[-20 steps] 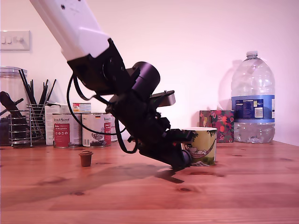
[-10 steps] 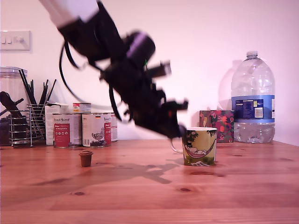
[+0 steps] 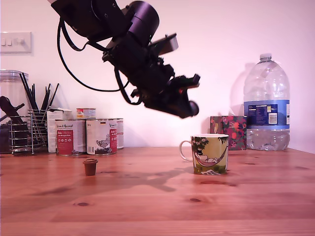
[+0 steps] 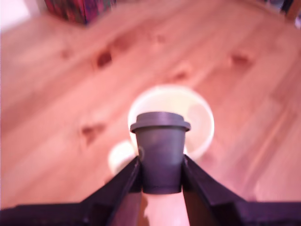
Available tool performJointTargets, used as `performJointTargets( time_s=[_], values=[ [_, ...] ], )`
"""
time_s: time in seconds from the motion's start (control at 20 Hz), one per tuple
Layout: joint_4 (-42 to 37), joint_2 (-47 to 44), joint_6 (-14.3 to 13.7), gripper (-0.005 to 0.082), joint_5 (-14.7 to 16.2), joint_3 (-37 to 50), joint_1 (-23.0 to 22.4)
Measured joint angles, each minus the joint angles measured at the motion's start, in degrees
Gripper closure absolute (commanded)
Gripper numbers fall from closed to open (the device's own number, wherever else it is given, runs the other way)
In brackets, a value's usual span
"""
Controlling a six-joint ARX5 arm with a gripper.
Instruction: Pick up the coffee capsules from the table one by one and drop them inside the nearest coffee cup
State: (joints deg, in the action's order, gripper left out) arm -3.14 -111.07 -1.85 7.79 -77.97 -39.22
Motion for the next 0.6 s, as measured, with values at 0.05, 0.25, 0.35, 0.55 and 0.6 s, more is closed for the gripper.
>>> performJointTargets(
  time_s=[0.05,0.25,0.35,0.55,0.6],
  values=[
    [-0.79,0.0,0.04,0.0749,0.0,0.0,-0.04],
    [1.55,-1.9,0.04,0.0748,0.02,-3.39,-0.13],
    [5.62,-4.72,0.0,0.0748,0.07,-9.03,-0.22],
    [15.78,-9.4,-1.84,0.0747,0.17,-19.45,-1.01],
    [18.43,-10.62,-2.25,0.0747,0.2,-21.92,-1.16]
  ],
)
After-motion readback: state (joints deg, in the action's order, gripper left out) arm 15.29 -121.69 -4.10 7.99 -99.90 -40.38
